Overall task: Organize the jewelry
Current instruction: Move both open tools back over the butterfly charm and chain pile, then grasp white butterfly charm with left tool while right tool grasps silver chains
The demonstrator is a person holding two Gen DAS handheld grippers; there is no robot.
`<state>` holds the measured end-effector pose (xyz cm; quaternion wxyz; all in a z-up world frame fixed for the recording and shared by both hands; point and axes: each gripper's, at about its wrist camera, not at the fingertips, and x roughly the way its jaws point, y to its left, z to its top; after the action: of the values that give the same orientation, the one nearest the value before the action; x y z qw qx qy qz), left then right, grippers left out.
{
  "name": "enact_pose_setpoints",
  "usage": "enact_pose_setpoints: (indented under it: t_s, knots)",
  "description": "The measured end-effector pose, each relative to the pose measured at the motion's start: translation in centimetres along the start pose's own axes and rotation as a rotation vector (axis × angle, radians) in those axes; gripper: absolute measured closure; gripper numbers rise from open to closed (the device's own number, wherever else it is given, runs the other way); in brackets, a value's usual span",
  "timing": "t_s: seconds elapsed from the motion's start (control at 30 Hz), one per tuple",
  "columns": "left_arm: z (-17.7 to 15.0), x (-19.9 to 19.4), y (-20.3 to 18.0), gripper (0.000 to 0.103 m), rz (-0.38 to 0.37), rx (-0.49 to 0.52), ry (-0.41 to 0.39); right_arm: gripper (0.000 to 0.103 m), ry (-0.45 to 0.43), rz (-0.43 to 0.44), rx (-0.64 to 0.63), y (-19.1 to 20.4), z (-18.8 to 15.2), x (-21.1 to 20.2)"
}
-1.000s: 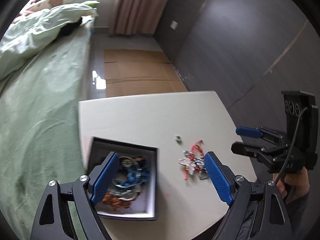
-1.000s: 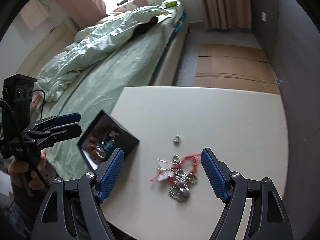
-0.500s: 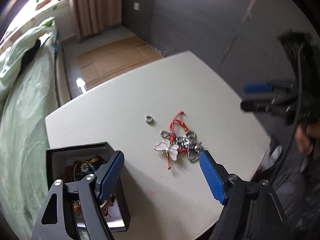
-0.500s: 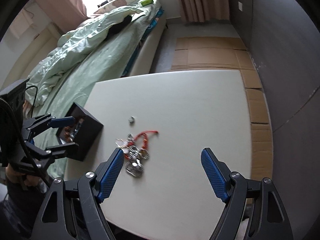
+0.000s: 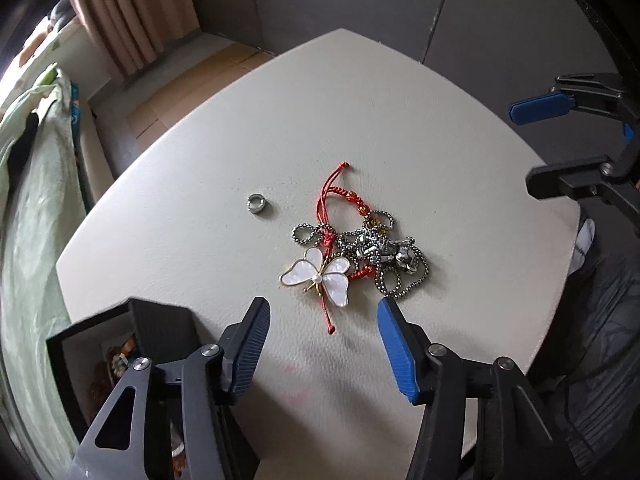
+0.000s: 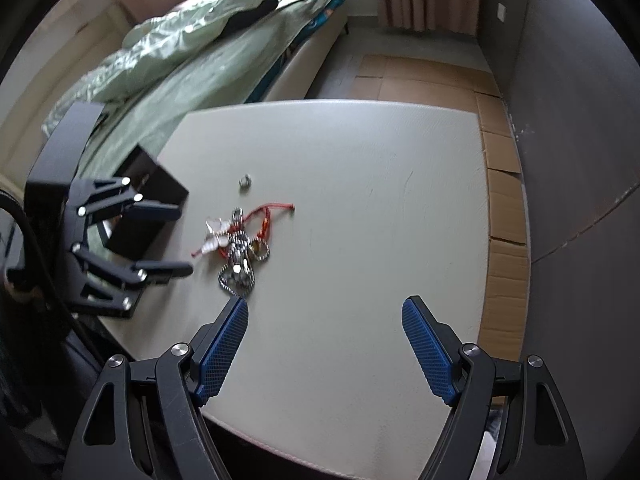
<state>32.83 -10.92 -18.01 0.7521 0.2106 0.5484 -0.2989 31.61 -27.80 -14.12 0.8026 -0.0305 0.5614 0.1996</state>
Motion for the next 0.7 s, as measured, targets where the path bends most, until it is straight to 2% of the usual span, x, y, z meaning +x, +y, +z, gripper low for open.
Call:
enact_pose_setpoints:
  t_s: [0.33, 0.7]
  knots:
    - [0.7, 1.5, 0.2, 0.051, 0.008, 0.054, 0.032, 0.024, 0.040, -0.004, -0.037, 0.1, -0.4, 1.0]
    - [1.5, 1.7, 0.7, 0.060, 0.007, 0.032, -0.011, 0.024, 0.055, -0.018, -0.036, 0.1, -0.2, 1.6]
